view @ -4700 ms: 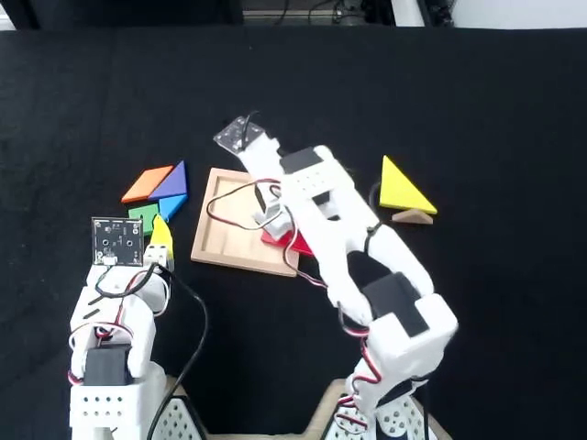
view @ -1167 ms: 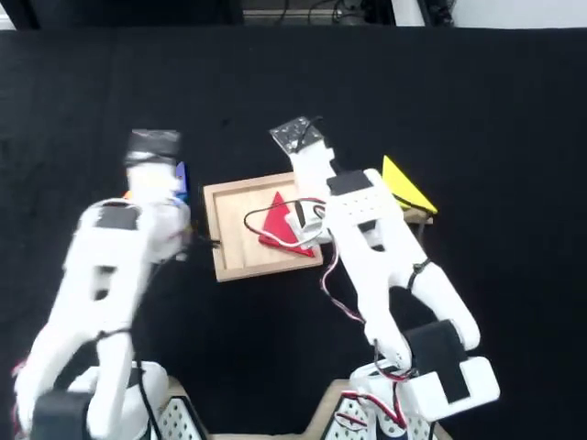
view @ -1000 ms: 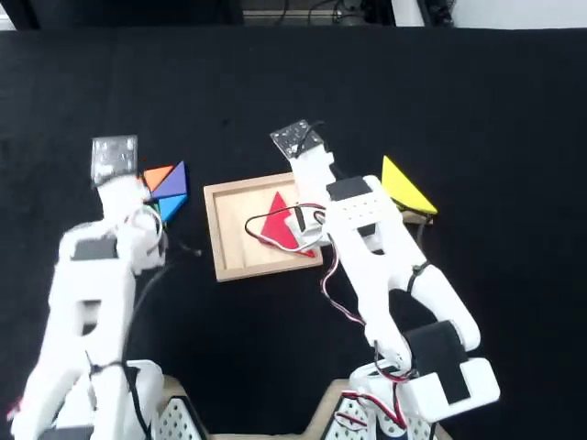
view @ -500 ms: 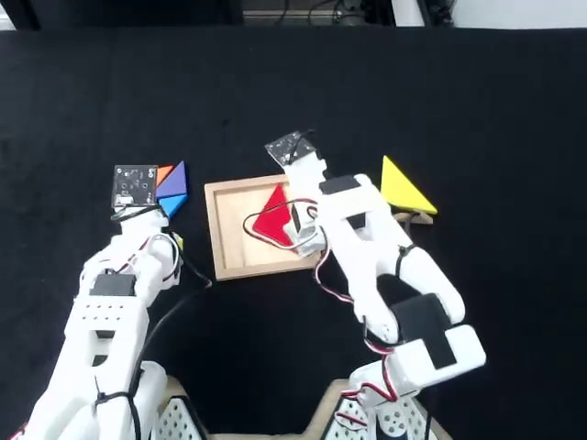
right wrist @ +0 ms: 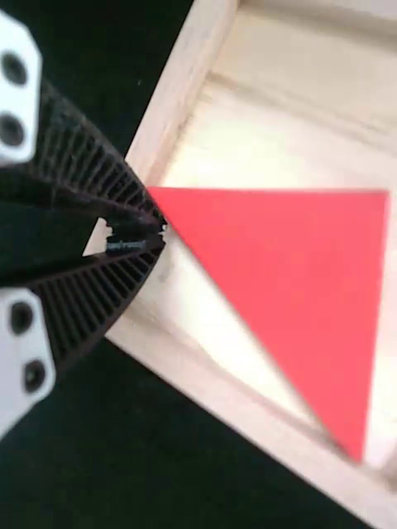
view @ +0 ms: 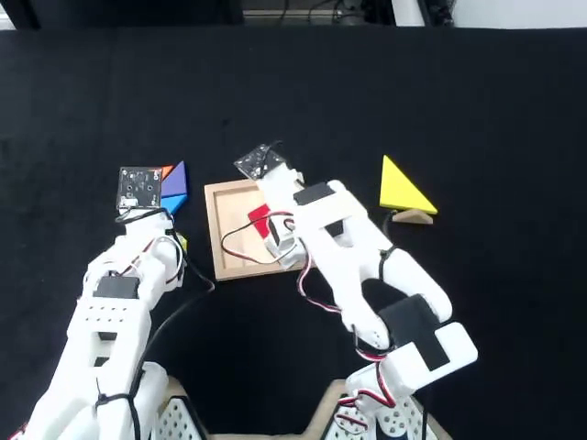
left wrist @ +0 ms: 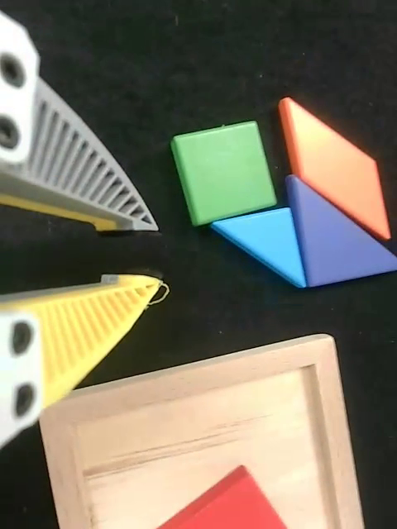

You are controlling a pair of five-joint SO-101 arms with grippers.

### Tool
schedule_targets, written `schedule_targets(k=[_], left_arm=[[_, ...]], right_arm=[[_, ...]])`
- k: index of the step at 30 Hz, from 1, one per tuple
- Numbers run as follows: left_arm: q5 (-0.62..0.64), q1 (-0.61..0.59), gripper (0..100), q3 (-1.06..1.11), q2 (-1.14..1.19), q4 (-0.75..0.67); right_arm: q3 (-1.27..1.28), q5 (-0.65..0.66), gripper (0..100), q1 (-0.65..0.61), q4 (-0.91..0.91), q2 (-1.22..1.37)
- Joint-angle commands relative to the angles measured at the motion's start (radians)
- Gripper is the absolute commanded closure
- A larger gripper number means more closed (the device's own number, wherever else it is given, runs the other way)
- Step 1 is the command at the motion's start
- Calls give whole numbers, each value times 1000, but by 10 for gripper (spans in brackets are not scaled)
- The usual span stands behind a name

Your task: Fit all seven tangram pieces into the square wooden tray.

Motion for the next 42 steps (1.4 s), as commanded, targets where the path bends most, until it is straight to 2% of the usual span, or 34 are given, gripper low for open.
schedule_targets(k=[1,9,16,18,20,22,27,34,42], left_arm=[[3,13,895,-8,-17,-18],[8,8,895,-8,-17,-18],[8,8,895,-8,-17,-18],[9,8,895,-8,-17,-18],[9,8,895,-8,-17,-18],[9,8,895,-10,-17,-18],[9,7,895,-10,-18,-18],[9,7,895,-7,-25,-18],[9,7,895,-7,-25,-20]], right_arm=[[-35,8,987,-60,-44,-42],[-36,8,987,-80,-133,-48],[-182,-2,979,-17,-63,-128],[-229,-34,904,-6,-46,-116],[-269,-104,772,-5,-29,-82],[-311,-115,724,-9,-15,-33],[-438,-66,814,-75,28,111],[-567,-72,815,-83,28,286],[-633,-72,815,-81,86,351]])
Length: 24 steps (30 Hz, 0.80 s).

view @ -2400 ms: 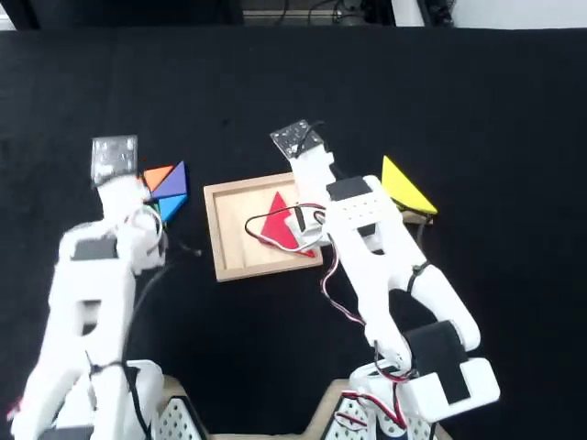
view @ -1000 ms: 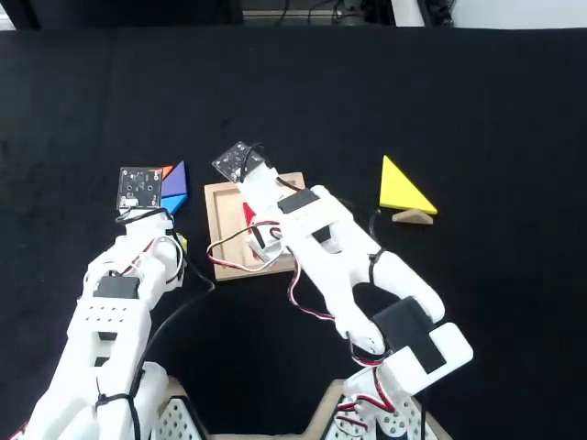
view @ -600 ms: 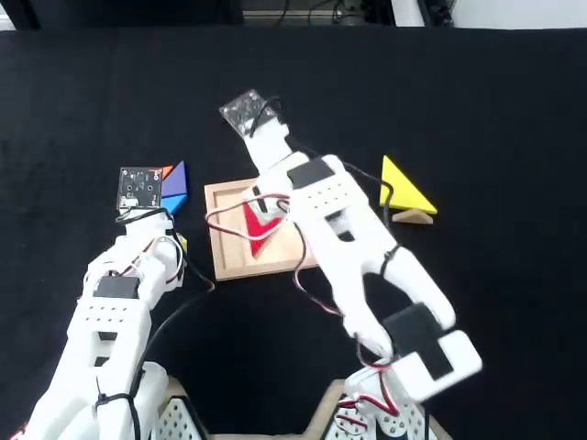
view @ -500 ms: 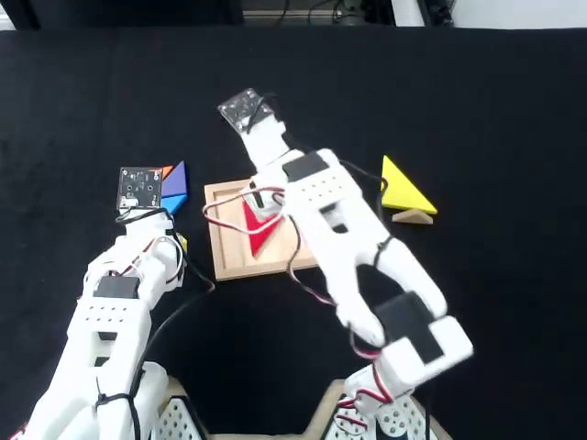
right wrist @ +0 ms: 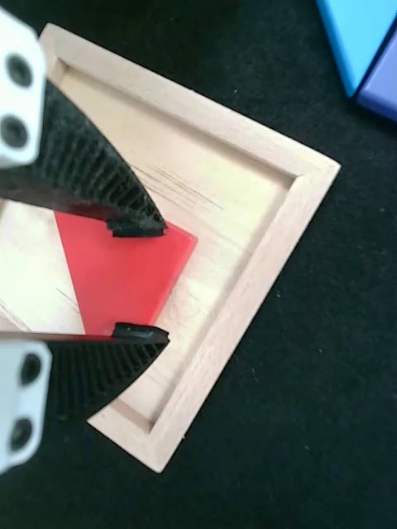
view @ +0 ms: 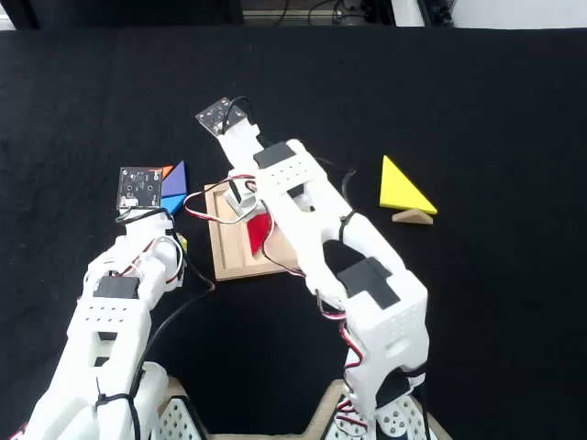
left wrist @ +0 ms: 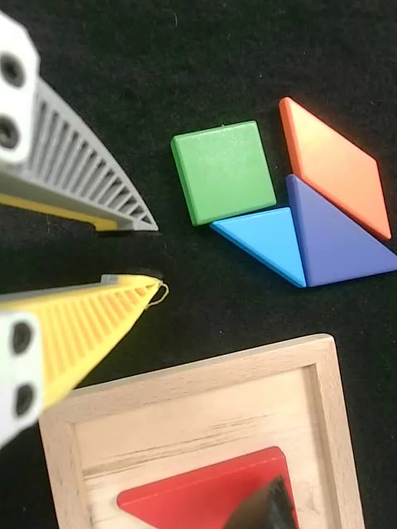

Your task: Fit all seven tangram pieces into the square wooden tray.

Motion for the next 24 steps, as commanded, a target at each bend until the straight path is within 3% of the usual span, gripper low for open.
schedule_targets(k=[1,11,18,24], left_arm=[[9,7,895,-7,-25,-20],[9,8,895,-7,-25,-20],[9,8,895,-7,-25,-20],[9,10,895,-7,-25,-20]], right_arm=[[-70,2,815,-8,20,8],[-70,2,817,-3,71,33],[-94,2,818,3,242,31],[-130,2,818,80,325,31]])
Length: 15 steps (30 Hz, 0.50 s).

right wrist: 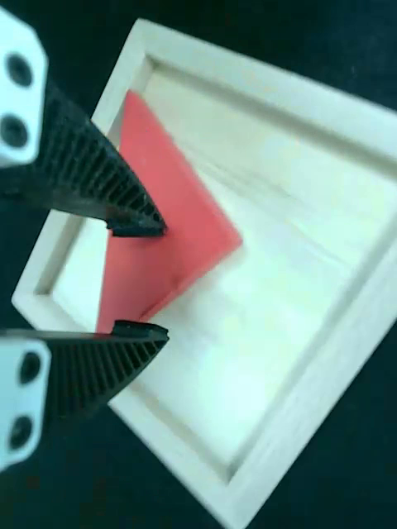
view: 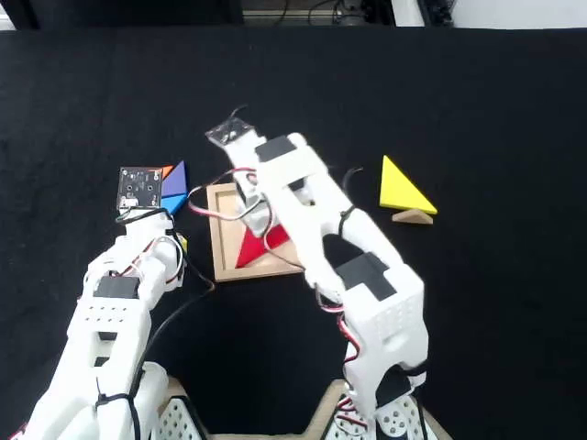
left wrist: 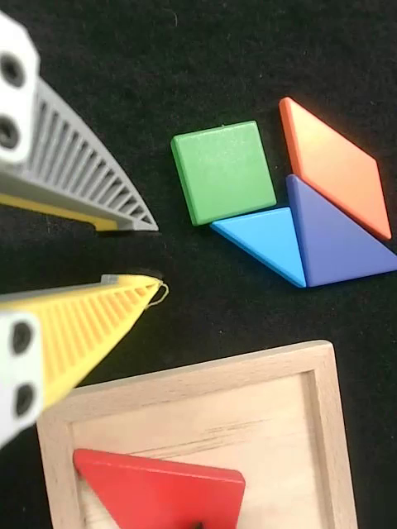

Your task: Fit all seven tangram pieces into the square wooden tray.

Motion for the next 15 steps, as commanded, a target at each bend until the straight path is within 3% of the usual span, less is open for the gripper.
schedule_targets(k=[1,9,13,15], left_arm=[[9,10,895,-7,-25,-20],[8,12,895,-7,-25,-20],[8,12,895,-7,-26,-20],[6,12,895,-7,-26,-20]], right_arm=[[-61,3,818,68,60,-12],[-87,52,819,38,158,-58],[-124,51,822,74,97,-162],[-105,51,886,77,26,-170]])
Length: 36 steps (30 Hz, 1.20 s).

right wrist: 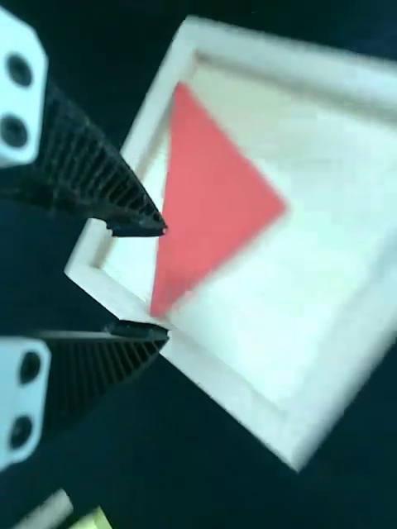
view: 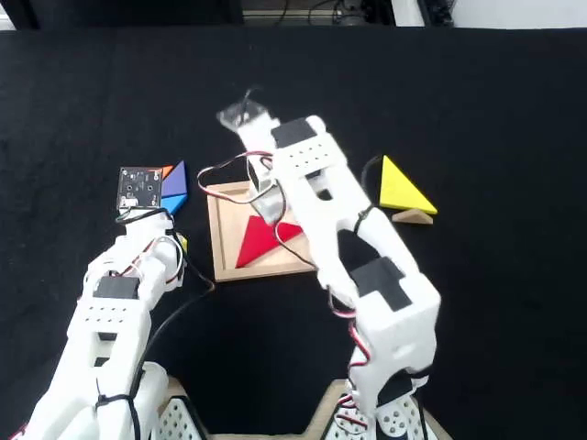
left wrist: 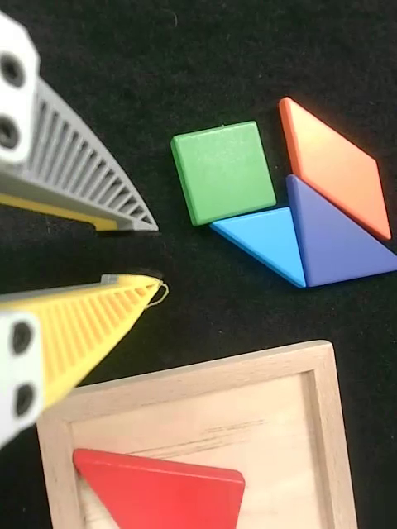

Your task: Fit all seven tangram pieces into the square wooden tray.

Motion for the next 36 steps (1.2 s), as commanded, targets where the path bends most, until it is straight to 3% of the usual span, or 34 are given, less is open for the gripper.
schedule_targets(k=[1,2,5,9,17,29,36], left_arm=[[6,12,895,-7,-23,-20],[6,12,895,-7,-23,-20],[6,12,895,-7,-23,-20],[6,12,895,-7,-23,-21],[3,13,895,10,-18,-60],[3,13,895,8,-18,-61],[3,13,895,8,-18,-61]], right_arm=[[-24,9,939,25,-127,-77],[-13,9,990,25,-160,-62],[-15,17,956,25,-201,15],[-110,17,989,44,-189,142],[-311,20,988,64,8,312],[-325,68,988,3,287,283],[-309,54,988,3,150,148]])
